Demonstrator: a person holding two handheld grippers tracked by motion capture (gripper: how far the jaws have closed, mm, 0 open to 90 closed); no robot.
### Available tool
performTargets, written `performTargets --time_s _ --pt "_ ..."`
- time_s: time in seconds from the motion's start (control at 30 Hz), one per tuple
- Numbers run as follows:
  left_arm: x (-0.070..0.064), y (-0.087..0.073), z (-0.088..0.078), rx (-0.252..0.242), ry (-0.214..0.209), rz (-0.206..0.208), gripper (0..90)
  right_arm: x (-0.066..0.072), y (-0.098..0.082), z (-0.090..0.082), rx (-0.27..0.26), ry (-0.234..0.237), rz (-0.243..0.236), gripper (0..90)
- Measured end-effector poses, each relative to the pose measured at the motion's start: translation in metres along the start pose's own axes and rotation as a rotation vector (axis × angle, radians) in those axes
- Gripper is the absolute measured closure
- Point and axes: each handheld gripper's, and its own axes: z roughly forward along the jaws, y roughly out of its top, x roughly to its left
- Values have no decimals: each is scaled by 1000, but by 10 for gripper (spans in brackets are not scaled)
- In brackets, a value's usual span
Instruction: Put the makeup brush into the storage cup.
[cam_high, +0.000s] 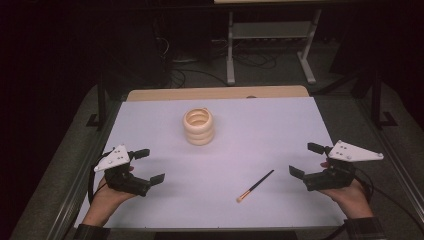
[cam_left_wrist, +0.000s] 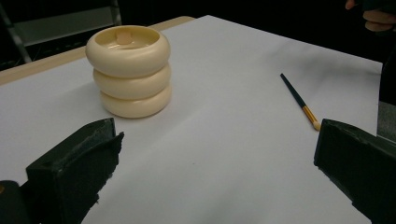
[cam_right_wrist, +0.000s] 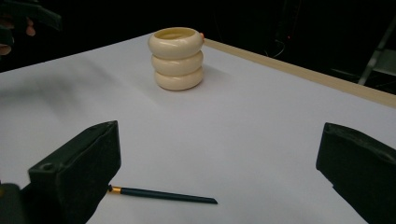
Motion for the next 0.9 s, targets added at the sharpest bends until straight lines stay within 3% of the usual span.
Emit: performTargets --time_s 0.9 --pt "2 0 -4 -2 4 -5 0 1 9 6 21 29 -39 0"
